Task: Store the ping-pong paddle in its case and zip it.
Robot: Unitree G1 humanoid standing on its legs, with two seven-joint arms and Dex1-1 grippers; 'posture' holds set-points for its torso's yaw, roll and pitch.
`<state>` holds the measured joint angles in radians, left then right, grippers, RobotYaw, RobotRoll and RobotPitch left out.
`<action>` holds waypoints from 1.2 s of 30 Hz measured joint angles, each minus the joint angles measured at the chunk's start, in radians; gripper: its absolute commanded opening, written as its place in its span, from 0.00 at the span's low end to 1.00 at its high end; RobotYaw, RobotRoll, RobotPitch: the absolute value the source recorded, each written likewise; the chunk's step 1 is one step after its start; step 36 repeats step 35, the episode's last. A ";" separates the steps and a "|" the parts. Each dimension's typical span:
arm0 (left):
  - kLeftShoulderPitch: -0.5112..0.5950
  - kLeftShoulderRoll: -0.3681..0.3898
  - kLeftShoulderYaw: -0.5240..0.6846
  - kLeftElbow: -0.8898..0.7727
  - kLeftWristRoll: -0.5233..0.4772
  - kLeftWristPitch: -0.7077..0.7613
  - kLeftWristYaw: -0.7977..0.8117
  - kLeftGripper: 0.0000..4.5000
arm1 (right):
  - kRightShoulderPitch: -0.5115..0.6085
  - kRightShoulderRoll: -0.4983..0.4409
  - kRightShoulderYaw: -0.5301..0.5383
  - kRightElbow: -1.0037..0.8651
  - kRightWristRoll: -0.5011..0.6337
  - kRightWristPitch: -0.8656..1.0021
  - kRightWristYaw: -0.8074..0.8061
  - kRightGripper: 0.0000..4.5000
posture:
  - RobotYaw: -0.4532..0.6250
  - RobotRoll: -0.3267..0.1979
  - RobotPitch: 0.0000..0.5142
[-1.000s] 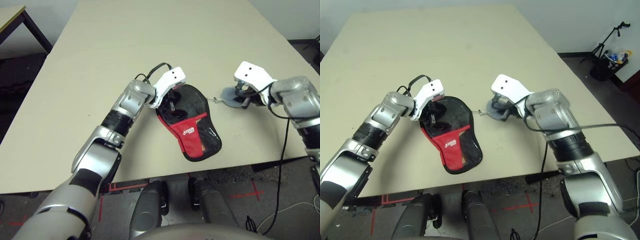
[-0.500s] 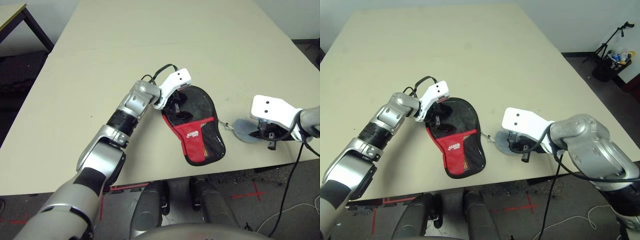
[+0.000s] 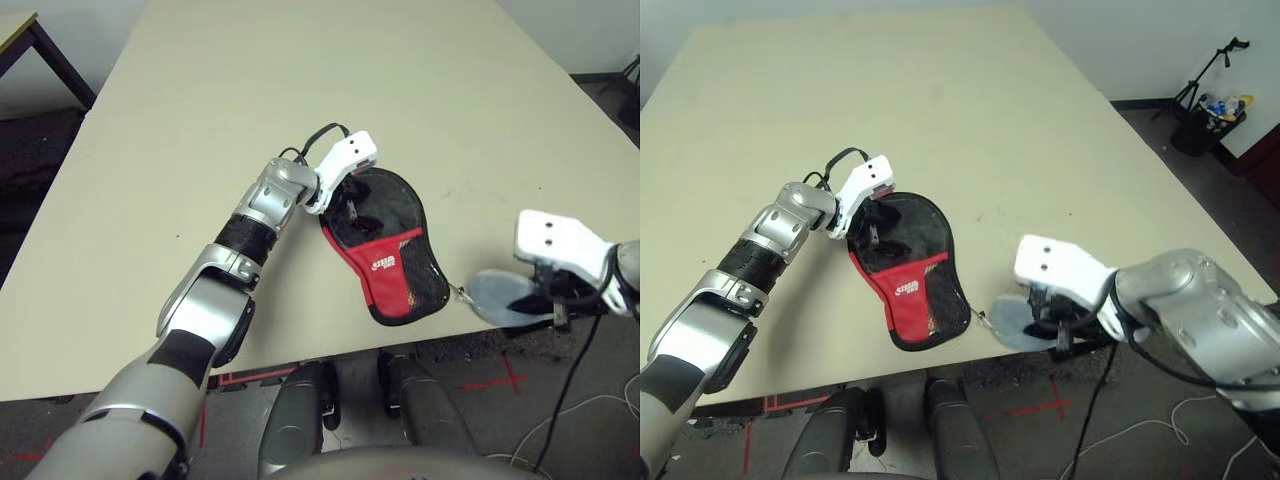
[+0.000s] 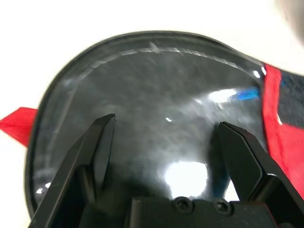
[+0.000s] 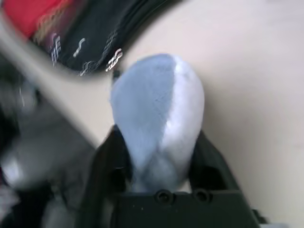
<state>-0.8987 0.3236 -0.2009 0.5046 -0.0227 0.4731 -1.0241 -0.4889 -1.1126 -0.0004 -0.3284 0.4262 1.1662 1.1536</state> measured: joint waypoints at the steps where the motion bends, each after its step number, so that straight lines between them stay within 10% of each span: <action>1: 0.010 0.003 0.034 -0.044 -0.029 0.017 0.014 1.00 | -0.044 0.027 -0.041 0.062 0.015 0.013 -0.017 0.72 | 0.31 0.62 0.42; 5: 0.024 0.027 0.180 -0.187 -0.111 0.051 0.111 1.00 | -0.222 0.177 -0.221 0.300 0.042 0.059 -0.169 0.99 | 0.32 0.62 0.43; 15: 0.107 0.052 0.401 -0.069 -0.135 -0.216 0.455 1.00 | -0.241 0.548 -0.327 0.732 -0.125 -0.562 -0.606 0.99 | 0.34 0.62 0.44; 25: 0.197 0.060 0.464 0.137 -0.114 -0.508 0.702 1.00 | -0.378 0.576 -0.292 1.247 -0.241 -1.140 -0.725 0.99 | 0.37 0.62 0.45; 36: 0.321 0.037 0.463 0.123 -0.050 -0.586 0.930 1.00 | -0.355 0.574 -0.280 1.442 -0.284 -1.304 -0.765 0.99 | 0.38 0.62 0.39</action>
